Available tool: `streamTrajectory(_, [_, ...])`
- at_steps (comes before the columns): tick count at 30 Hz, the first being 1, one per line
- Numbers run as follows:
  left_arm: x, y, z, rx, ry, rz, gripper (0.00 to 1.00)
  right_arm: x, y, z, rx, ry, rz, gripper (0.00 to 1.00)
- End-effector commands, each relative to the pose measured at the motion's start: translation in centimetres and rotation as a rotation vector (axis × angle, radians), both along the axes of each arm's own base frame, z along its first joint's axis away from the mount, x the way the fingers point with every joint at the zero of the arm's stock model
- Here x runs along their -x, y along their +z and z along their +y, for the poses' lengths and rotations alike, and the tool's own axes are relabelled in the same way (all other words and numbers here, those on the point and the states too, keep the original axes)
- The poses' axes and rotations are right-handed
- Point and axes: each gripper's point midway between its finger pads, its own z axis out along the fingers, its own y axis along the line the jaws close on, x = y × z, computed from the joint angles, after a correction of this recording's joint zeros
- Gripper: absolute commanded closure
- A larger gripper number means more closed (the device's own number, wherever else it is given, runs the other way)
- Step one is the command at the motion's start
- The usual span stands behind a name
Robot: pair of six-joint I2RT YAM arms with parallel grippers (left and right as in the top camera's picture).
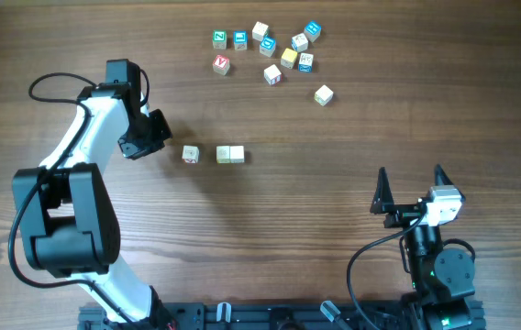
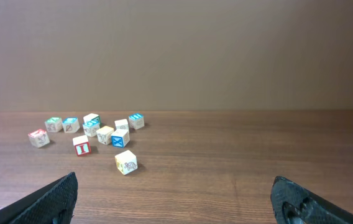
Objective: Form a horizontal line
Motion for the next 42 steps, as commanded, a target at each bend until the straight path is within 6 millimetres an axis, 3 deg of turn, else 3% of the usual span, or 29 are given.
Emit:
streamTrajectory(1, [0.30, -0.49, -0.08, -0.008, -0.022, 0.013, 0.96, 0.00, 0.12, -0.29, 0.007, -0.015, -0.007, 0.00])
streamTrajectory(31, [0.68, -0.53, -0.12, -0.009, -0.045, 0.027, 0.96, 0.01, 0.14, -0.29, 0.007, -0.015, -0.007, 0.00])
streamTrajectory(42, [0.85, -0.54, -0.99, -0.009, -0.069, 0.034, 0.96, 0.01, 0.14, -0.28, 0.007, -0.014, -0.007, 0.00])
